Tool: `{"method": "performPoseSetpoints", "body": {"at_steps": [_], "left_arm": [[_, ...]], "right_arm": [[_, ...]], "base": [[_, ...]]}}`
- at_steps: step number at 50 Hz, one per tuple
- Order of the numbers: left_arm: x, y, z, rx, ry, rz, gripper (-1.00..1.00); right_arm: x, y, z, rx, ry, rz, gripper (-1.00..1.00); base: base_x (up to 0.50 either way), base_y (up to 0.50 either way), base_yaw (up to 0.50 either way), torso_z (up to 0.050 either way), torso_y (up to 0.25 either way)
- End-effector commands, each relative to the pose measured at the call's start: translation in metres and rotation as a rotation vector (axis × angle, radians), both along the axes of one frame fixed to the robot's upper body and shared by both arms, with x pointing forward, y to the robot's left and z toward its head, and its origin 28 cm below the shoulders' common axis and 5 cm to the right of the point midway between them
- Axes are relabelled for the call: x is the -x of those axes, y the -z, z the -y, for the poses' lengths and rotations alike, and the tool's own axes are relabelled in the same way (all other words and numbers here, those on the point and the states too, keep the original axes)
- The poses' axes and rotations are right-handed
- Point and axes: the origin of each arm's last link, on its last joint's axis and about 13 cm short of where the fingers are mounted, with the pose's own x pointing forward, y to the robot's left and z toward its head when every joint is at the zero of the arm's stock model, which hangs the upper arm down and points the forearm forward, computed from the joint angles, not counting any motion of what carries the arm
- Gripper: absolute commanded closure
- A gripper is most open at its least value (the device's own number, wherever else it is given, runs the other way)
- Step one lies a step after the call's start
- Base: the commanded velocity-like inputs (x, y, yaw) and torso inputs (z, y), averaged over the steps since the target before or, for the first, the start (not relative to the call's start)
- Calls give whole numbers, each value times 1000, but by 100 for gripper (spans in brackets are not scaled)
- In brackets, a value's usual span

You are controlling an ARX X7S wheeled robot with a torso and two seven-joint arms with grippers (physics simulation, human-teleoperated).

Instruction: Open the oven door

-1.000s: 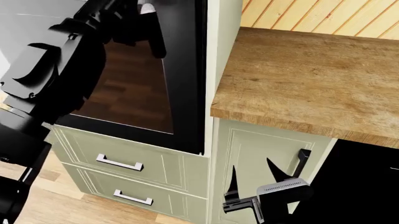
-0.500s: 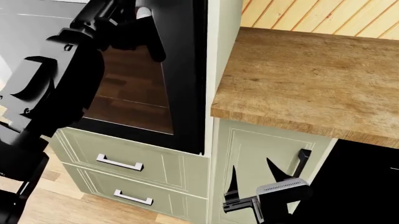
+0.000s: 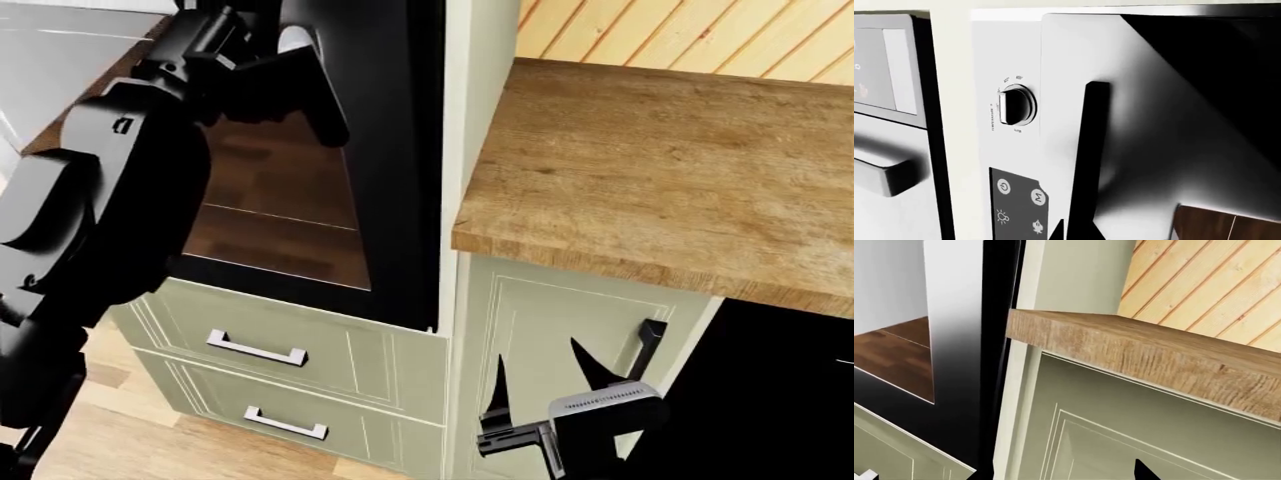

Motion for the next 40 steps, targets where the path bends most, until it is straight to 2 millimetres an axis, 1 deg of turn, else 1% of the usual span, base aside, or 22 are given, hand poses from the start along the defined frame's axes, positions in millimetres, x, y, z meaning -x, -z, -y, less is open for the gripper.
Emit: {"method": "performPoseSetpoints", "body": {"at_steps": [1, 13, 19, 28, 34, 40], "left_arm": [[27, -31, 19, 13, 95, 211, 100], [33, -21, 19, 33, 108, 212, 100], [35, -9, 18, 37, 113, 213, 100], [38, 4, 17, 67, 109, 321, 100], [40, 10, 16, 80, 108, 336, 100], [44, 11, 15, 88, 106, 343, 100]], "right_arm": [[-1, 2, 0, 3, -2, -1, -100], [0, 1, 0, 4, -2, 1, -100], [-1, 2, 0, 4, -1, 1, -100], [0, 1, 0, 4, 1, 1, -100], [0, 1, 0, 5, 3, 1, -100], [1, 0, 0, 6, 5, 3, -100]], "base": [[0, 0, 0, 0, 0], [0, 0, 0, 1, 5], [0, 0, 0, 2, 3], [0, 0, 0, 1, 5], [0, 0, 0, 0, 4], [0, 0, 0, 2, 3]]}}
